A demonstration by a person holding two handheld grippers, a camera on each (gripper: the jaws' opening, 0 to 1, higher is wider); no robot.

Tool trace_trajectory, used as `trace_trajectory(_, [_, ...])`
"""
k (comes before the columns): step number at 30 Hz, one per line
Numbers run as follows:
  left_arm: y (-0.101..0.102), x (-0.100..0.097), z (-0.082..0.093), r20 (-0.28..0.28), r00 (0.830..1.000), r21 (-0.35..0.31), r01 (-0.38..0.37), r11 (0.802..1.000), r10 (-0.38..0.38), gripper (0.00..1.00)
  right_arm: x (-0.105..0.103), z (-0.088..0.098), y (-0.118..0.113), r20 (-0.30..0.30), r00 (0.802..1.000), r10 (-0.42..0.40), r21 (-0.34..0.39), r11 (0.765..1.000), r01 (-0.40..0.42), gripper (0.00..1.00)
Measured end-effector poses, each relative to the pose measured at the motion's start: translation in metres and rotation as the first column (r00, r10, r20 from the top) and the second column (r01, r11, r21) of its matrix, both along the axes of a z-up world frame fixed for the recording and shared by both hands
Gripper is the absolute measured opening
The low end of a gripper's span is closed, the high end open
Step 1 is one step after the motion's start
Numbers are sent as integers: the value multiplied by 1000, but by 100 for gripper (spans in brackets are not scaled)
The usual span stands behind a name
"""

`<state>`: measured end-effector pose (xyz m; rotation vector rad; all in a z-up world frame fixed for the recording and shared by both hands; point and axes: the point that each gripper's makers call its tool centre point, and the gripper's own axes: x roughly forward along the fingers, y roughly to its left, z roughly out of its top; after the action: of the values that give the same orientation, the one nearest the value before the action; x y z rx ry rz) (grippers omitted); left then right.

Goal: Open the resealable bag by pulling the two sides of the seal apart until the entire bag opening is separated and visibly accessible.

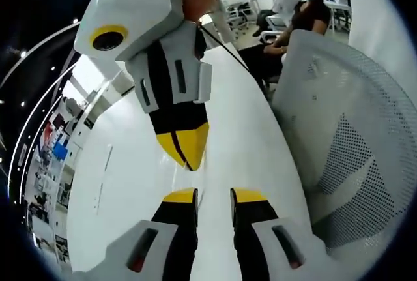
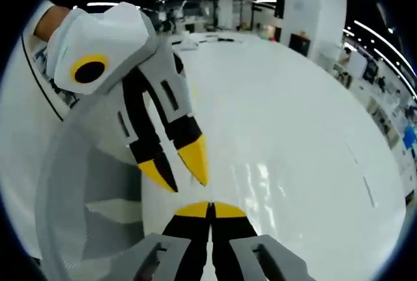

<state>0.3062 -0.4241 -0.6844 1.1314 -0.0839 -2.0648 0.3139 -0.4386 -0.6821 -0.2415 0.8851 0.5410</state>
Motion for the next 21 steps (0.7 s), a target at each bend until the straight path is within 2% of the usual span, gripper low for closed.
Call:
trace_trajectory(1, [0, -1, 1, 21, 1000, -11, 22, 1000, -22, 13, 0, 1, 1, 5, 1000, 1, 0, 1000, -1, 0])
trace_trajectory(8, [0, 3, -6, 33, 999, 27, -9, 1000, 8, 8, 5, 8, 2, 46, 999, -8, 4, 1000, 7, 0])
trace_trajectory(11, [-1, 4, -7, 43, 999, 34, -13, 999, 11, 1, 7, 11, 2, 64, 998, -19, 10, 1000, 18, 0])
trace_trajectory(21, [-1, 5, -5, 31, 999, 53, -31, 998, 29, 0, 15, 18, -4, 135, 990, -38, -54, 997, 46, 0])
